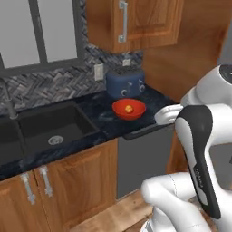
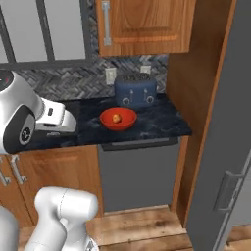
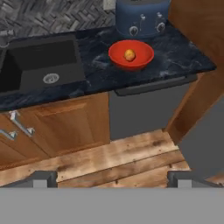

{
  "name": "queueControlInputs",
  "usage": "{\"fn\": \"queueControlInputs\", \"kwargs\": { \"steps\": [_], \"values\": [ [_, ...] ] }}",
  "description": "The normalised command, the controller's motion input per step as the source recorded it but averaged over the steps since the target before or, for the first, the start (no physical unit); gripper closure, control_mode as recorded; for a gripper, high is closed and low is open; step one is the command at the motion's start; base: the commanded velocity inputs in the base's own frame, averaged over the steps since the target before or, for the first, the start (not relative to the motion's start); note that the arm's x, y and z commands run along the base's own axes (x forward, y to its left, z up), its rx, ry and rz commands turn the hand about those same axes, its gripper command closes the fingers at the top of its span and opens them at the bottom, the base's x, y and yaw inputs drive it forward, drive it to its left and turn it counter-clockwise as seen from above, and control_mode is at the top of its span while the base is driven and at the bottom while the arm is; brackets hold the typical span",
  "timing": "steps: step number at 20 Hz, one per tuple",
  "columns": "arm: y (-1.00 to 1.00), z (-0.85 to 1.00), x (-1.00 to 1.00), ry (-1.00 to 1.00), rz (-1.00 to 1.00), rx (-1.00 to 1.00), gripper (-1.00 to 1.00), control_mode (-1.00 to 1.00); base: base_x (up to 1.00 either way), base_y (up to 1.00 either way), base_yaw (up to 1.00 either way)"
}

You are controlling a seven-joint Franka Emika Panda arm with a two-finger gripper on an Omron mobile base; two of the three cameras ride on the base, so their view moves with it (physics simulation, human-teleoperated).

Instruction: Take the peach, mango, and chicken drumstick from the freezer and place them in the bowl on the counter.

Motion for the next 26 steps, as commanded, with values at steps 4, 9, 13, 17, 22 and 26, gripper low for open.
{"fn": "queueControlInputs", "kwargs": {
  "steps": [4, 9, 13, 17, 22, 26],
  "values": [
    [0.00, 0.00, 0.00, 0.00, 0.00, 0.00, -1.00, 1.00, -0.67, 0.00, -0.89],
    [0.00, 0.00, 0.00, 0.00, 0.00, 0.00, -1.00, 1.00, -0.28, -0.17, -0.84],
    [0.00, 0.00, 0.00, 0.00, 0.00, 0.00, -1.00, 1.00, -0.09, -0.65, -0.70],
    [0.00, 0.00, 0.00, 0.00, 0.00, 0.00, -1.00, 1.00, -0.01, -0.92, -0.59],
    [0.00, 0.00, 0.00, 0.00, 0.00, 0.00, -1.00, 1.00, 0.14, -0.77, -0.47],
    [0.00, 0.00, 0.00, 0.00, 0.00, 0.00, -1.00, 1.00, 0.53, -0.48, -0.32]
  ]
}}
